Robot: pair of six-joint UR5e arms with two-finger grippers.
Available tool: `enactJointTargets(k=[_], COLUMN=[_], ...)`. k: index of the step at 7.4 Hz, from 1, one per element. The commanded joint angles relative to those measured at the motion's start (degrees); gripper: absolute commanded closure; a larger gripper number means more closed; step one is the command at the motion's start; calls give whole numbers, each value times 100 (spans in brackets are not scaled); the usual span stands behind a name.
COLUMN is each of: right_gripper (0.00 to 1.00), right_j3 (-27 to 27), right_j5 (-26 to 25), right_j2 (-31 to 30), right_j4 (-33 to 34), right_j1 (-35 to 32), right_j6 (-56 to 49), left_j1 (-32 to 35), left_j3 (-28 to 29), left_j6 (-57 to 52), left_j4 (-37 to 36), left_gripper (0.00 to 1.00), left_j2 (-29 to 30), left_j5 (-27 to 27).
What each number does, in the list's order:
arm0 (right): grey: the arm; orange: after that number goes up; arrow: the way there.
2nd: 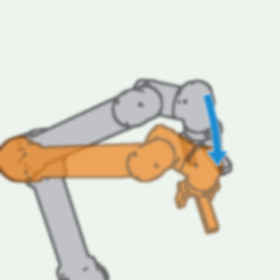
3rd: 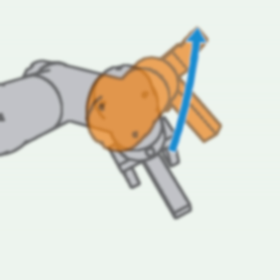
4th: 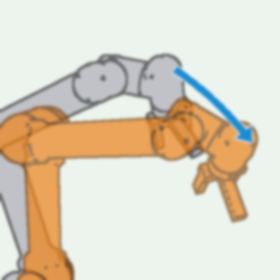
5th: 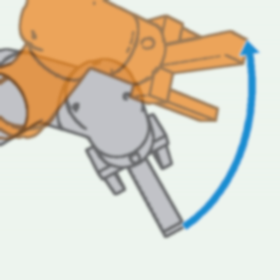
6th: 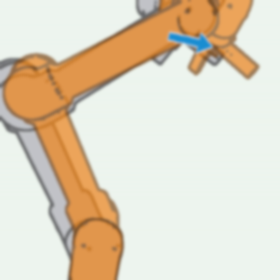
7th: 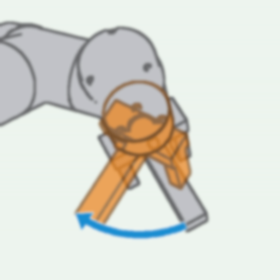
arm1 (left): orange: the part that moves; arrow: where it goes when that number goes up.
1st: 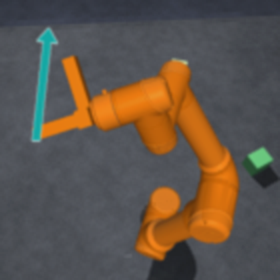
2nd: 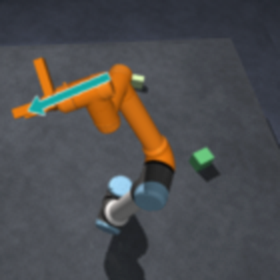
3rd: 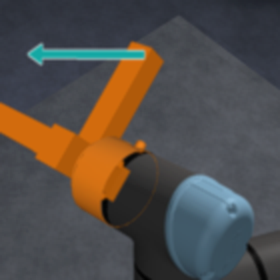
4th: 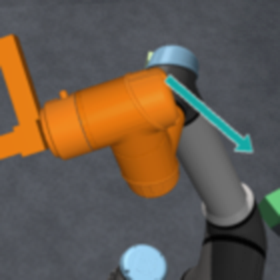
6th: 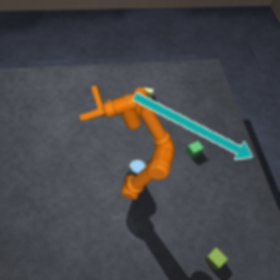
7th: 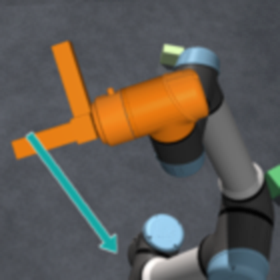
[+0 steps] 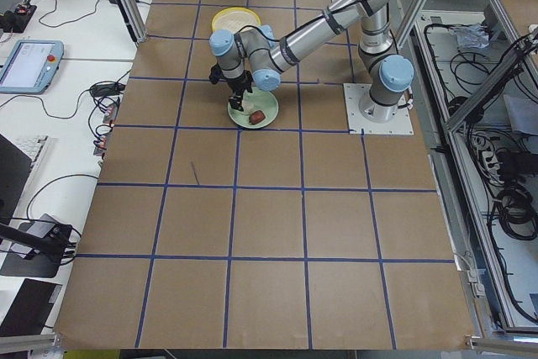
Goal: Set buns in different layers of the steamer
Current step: 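Slide the top tier away from the robot while the left gripper grasps the white bun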
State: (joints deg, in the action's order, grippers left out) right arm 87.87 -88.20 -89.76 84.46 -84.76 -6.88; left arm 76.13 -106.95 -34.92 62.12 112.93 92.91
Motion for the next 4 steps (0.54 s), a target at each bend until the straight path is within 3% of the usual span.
enactJointTargets(k=[1,3,4], right_gripper=[89,89,89], right_j3=[2,-24,-24], right_j5=[22,31,31], right_j2=[3,3,3], right_j4=[0,17,17], right_j1=[-14,-14,-14], right_j6=[20,20,20], left_j1=[-19,-19,-19], left_j3=[-150,-71,-62], left_j6=[-59,-24,46], left_j4=[-217,-209,-183], left_gripper=[22,76,88], left_j2=[54,-16,-34], left_j5=[131,384,438])
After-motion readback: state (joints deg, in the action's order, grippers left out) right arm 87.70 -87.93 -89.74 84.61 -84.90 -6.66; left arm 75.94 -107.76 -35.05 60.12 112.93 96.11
